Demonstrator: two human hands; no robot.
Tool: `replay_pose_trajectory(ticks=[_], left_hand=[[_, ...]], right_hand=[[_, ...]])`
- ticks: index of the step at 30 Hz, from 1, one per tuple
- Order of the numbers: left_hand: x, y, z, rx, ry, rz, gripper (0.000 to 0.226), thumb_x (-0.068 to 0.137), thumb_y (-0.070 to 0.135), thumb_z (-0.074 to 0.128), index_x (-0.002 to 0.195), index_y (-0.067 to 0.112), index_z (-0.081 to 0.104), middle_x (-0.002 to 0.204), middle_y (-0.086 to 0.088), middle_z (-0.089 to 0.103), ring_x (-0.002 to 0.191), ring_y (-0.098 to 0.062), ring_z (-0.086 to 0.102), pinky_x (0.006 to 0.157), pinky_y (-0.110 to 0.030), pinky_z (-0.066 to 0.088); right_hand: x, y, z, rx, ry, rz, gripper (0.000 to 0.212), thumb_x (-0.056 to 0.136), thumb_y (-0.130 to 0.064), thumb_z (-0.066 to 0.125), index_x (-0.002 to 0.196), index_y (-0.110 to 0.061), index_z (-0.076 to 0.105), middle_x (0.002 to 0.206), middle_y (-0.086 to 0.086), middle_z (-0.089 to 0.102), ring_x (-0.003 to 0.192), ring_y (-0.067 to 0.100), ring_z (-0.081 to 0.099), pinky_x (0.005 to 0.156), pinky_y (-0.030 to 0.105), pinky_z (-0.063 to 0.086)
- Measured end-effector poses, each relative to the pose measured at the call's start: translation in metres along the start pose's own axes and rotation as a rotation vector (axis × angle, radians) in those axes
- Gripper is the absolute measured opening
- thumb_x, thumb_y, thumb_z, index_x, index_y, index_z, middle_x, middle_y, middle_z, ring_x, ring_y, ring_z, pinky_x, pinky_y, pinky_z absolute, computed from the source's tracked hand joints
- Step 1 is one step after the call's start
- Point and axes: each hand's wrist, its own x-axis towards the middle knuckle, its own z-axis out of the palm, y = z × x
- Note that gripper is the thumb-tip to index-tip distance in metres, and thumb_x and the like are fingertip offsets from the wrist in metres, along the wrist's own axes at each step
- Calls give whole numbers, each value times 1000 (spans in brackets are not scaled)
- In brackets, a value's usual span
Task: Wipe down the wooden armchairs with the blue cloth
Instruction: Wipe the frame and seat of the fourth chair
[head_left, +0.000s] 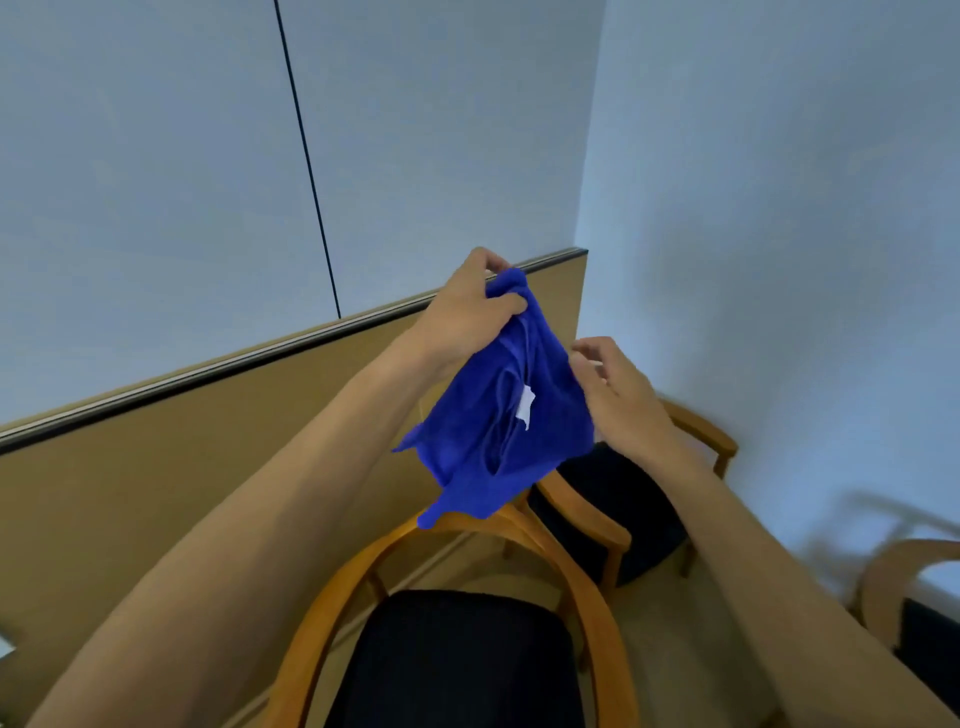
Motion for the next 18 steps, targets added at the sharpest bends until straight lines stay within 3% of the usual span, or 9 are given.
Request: replay_pose_trajectory(ticks=[2, 4, 5, 7, 9, 11, 14, 18], left_hand=[[8, 9, 6, 42, 34, 13, 16, 92, 17, 56, 106, 21, 50, 84, -2, 62, 66, -13, 56, 51, -24, 45], [13, 16, 10, 68, 50, 15, 14, 93, 18, 56, 106, 18, 51, 77, -2, 58, 60, -13, 50, 48, -22, 40], [14, 18, 10, 79, 35, 11, 14, 93, 18, 56, 106, 18, 51, 75, -2, 57, 58, -12, 49, 46, -21, 39], [15, 19, 8, 95, -16, -5, 14, 94, 18, 55, 108, 19, 52, 70, 0, 54, 53, -9, 45, 44, -19, 36], [15, 17, -1, 93, -28, -29, 16, 95, 18, 56, 110, 20, 55, 69, -1, 52, 54, -10, 45, 47, -21, 37], [15, 15, -15, 46, 3, -79, 15, 93, 18, 60, 107, 13, 63, 77, -5, 57, 66, -15, 51, 57, -26, 43], [15, 16, -31, -10, -38, -157, 19, 91, 17, 62, 103, 4, 67, 83, -7, 60, 75, -18, 54, 68, -30, 47], [9, 26, -32, -180, -159, -177, 19, 83, 6, 50, 97, 4, 62, 80, -8, 56, 71, -18, 51, 59, -24, 51]], right_hand=[[-7, -15, 6, 144, 130, -46, 32, 87, -70, 48, 107, -45, 51, 108, -36, 58, 101, -14, 55, 75, 7, 46], [-12, -23, 12, 88, 56, -50, 59, 71, -84, 57, 110, -41, 52, 111, -27, 59, 101, -8, 58, 74, 13, 49], [-12, -23, 15, 27, -18, -40, 62, 68, -81, 64, 111, -38, 52, 111, -24, 60, 99, -6, 60, 72, 14, 51], [-6, -20, 18, 21, -123, -38, 37, 80, -57, 72, 106, -35, 57, 106, -20, 65, 98, -1, 65, 74, 16, 54], [-1, -18, 11, 48, -175, -60, 11, 93, -34, 63, 105, -33, 65, 103, -17, 70, 100, 2, 66, 86, 27, 56], [1, -21, 1, 56, -197, -91, 16, 99, -25, 54, 106, -29, 68, 101, -15, 72, 97, 2, 68, 93, 37, 54], [2, -29, -5, 77, -191, -102, 15, 95, -41, 58, 105, -35, 66, 102, -18, 71, 98, -1, 66, 95, 37, 53], [5, -45, 6, 208, -165, -94, 38, 75, -63, 71, 104, -40, 62, 104, -19, 69, 100, -2, 65, 88, 29, 55]])
